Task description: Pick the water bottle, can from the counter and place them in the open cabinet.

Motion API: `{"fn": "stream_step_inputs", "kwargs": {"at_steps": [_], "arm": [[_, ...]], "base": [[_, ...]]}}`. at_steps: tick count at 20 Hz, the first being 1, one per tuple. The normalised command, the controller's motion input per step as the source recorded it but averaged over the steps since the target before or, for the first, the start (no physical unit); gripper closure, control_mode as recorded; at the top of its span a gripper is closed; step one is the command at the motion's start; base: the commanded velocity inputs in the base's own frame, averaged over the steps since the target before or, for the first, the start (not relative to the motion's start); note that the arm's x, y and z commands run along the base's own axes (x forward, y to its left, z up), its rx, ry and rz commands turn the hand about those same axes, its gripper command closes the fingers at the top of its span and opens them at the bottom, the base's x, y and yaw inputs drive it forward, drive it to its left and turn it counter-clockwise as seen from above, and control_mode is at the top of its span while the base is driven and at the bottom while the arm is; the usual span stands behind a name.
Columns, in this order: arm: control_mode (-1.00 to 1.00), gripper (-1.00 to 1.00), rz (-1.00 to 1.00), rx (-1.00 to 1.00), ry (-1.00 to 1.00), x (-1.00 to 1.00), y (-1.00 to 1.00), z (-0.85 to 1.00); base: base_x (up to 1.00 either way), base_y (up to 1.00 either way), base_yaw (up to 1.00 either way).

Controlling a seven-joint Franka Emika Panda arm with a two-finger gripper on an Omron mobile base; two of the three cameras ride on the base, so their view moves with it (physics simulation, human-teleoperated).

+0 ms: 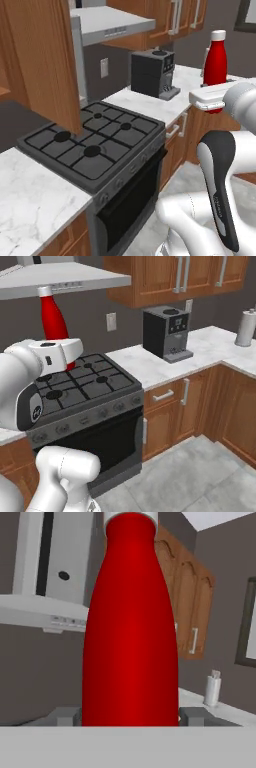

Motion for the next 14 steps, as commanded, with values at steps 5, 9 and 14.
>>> {"fn": "stream_step_inputs", "kwargs": {"at_steps": [5, 9, 14], "arm": [[1.00, 1.00, 0.00, 0.00, 0.00, 0.00, 0.00, 0.00], [1.00, 1.00, 0.00, 0.00, 0.00, 0.00, 0.00, 0.00], [1.00, 1.00, 0.00, 0.00, 0.00, 0.00, 0.00, 0.00]], "base": [[0.00, 0.21, 0.42], [-0.04, 0.22, 0.41], [-0.08, 0.25, 0.38]]}}
